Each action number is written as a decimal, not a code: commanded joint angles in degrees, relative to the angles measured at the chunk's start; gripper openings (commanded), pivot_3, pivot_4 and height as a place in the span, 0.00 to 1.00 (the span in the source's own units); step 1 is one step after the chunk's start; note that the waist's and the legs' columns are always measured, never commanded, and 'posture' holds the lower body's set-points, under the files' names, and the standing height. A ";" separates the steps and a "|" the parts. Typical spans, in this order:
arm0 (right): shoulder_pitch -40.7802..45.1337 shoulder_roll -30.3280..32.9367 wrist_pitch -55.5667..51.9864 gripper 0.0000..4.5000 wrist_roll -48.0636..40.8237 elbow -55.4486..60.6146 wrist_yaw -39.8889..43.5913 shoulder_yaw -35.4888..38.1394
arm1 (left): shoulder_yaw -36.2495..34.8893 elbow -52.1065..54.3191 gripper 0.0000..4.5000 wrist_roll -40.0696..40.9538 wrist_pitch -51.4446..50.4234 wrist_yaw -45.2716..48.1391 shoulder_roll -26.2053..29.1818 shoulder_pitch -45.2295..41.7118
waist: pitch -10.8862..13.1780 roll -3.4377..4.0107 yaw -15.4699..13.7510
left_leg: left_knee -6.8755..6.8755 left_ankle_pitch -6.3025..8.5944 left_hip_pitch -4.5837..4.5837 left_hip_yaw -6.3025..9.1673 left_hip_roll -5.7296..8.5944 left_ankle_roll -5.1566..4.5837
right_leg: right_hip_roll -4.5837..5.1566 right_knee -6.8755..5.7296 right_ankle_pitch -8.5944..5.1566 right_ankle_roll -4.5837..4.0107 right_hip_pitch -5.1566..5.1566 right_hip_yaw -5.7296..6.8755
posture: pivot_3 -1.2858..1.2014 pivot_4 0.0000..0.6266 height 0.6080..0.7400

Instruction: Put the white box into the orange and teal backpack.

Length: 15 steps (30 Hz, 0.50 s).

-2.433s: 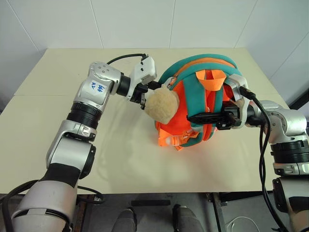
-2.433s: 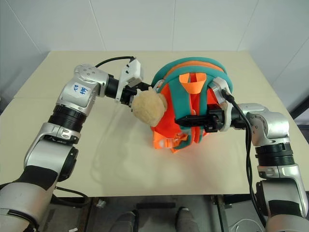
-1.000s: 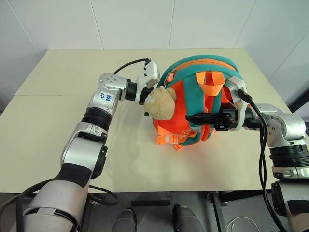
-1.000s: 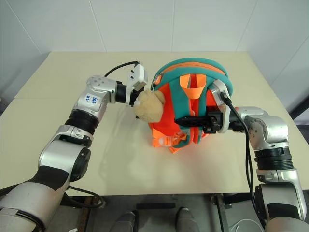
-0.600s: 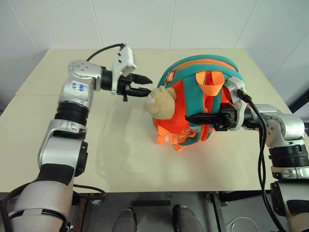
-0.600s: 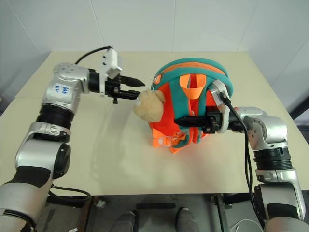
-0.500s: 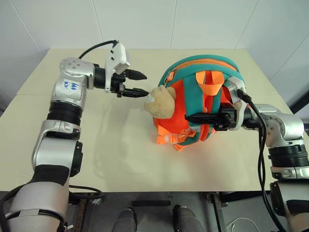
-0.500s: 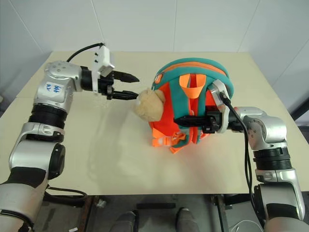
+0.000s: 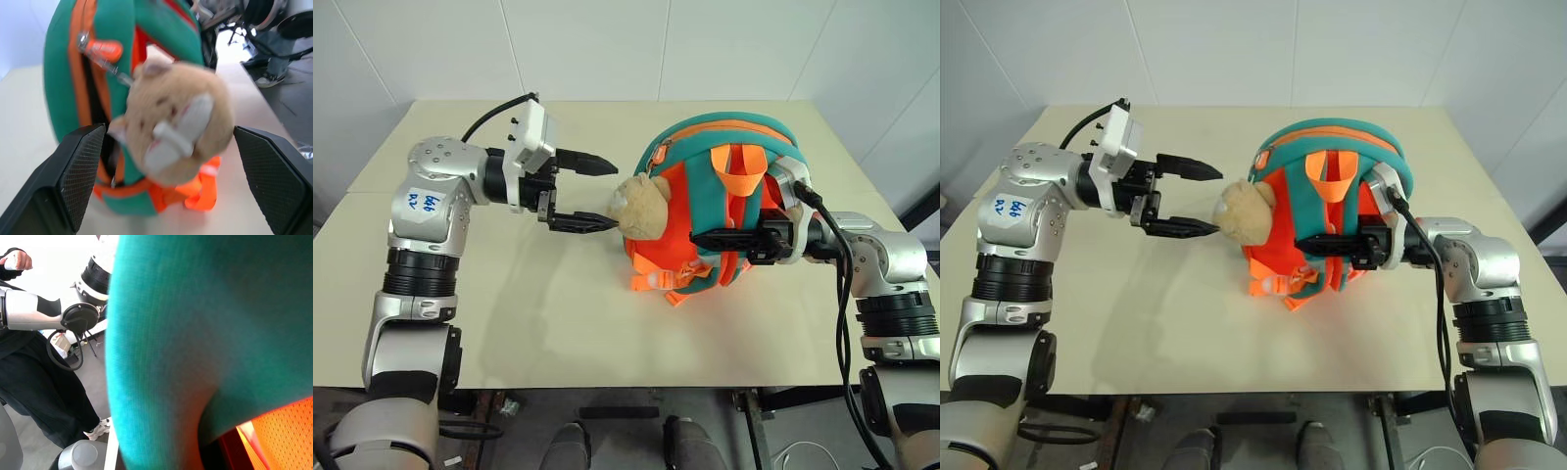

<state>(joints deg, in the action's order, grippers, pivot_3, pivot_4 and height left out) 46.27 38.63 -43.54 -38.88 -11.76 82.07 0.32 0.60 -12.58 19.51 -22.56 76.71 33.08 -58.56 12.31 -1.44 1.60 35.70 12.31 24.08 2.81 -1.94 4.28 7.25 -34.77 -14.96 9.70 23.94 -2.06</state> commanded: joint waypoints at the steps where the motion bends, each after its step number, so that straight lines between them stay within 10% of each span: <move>1: 1.39 0.30 0.76 0.00 -0.26 0.86 0.83 0.80 | 1.65 0.86 1.00 0.27 1.69 -2.65 -3.56 0.10 | 0.00 0.00 -0.01 | 0.03 -0.01 0.00 0.00 0.00 0.00 | 0.00 -0.01 0.00 0.00 0.00 0.00 | 0.52 0.24 1.00; 7: 0.51 0.52 0.39 0.00 -0.63 1.93 0.39 1.38 | 5.19 -0.02 1.00 -1.84 3.99 -3.22 -5.80 0.71 | 0.00 0.00 0.10 | 0.12 -0.01 -0.01 0.01 0.01 -0.01 | -0.01 -0.03 0.01 -0.01 -0.02 -0.03 | 0.52 0.24 1.00; 15: 0.26 0.22 0.59 0.00 -0.69 2.04 -0.19 1.65 | 3.57 -4.78 0.52 -4.94 12.13 -8.38 -6.27 -2.49 | 0.00 0.00 -0.07 | 0.22 0.00 0.01 0.02 0.03 -0.02 | -0.01 0.00 0.03 0.01 -0.07 -0.04 | 0.52 0.24 1.00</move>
<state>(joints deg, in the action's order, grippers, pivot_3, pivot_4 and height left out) 46.25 38.63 -43.64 -38.75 -11.33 81.80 0.32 5.63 -17.55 14.70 -11.35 69.15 25.62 -58.56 12.31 -1.44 1.53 35.92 12.31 24.09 2.84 -1.92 4.26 7.24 -34.78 -14.93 9.71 23.87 -2.10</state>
